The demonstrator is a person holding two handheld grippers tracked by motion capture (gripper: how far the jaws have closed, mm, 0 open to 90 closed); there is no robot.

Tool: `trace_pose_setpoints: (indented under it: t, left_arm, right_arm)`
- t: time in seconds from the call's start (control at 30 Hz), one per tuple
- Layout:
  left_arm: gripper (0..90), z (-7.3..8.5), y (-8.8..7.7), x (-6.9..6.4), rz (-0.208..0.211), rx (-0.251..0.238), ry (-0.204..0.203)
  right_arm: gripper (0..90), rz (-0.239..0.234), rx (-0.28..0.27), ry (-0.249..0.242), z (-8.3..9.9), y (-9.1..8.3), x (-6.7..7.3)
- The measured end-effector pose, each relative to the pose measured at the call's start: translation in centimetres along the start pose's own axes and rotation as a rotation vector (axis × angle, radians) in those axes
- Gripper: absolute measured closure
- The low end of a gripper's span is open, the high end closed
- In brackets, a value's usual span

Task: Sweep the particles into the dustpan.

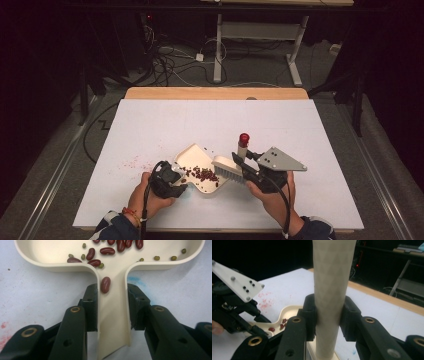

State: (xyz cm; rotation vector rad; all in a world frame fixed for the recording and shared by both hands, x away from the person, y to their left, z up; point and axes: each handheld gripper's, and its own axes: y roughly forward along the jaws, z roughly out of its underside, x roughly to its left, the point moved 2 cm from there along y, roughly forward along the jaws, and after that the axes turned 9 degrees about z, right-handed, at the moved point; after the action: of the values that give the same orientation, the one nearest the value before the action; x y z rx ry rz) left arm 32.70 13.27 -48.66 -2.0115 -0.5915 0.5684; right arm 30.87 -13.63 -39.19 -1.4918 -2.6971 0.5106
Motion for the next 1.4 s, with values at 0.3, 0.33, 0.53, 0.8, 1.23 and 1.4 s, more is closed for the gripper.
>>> trace_pose_setpoints:
  t: [0.3,0.33,0.53,0.8,1.23,1.4]
  left_arm:
    - [63.8,0.2,-0.2,0.4,0.017,-0.004,-0.016]
    - [63.8,0.3,-0.2,0.5,0.021,-0.007,-0.020]
    - [63.6,0.3,-0.3,0.9,0.038,-0.023,-0.058]
    - [63.7,0.4,-0.3,1.0,0.041,-0.023,-0.059]
    - [63.6,0.4,-0.3,1.2,0.049,-0.024,-0.059]
    - [63.7,0.4,-0.3,1.3,0.048,-0.024,-0.061]
  right_arm:
    - [69.8,0.029,-0.051,-0.007,-1.0,1.7,-2.5]
    - [69.9,0.033,-0.045,-0.011,-1.1,2.3,-2.8]
    - [69.8,0.080,-0.058,-0.024,-1.9,5.7,-4.0]
    - [69.8,0.156,-0.075,0.026,-0.9,10.9,-3.3]
    - [69.8,0.010,-0.058,-0.027,-0.7,9.8,2.0]
    - [69.9,-0.082,-0.069,-0.040,-1.2,8.1,3.8]
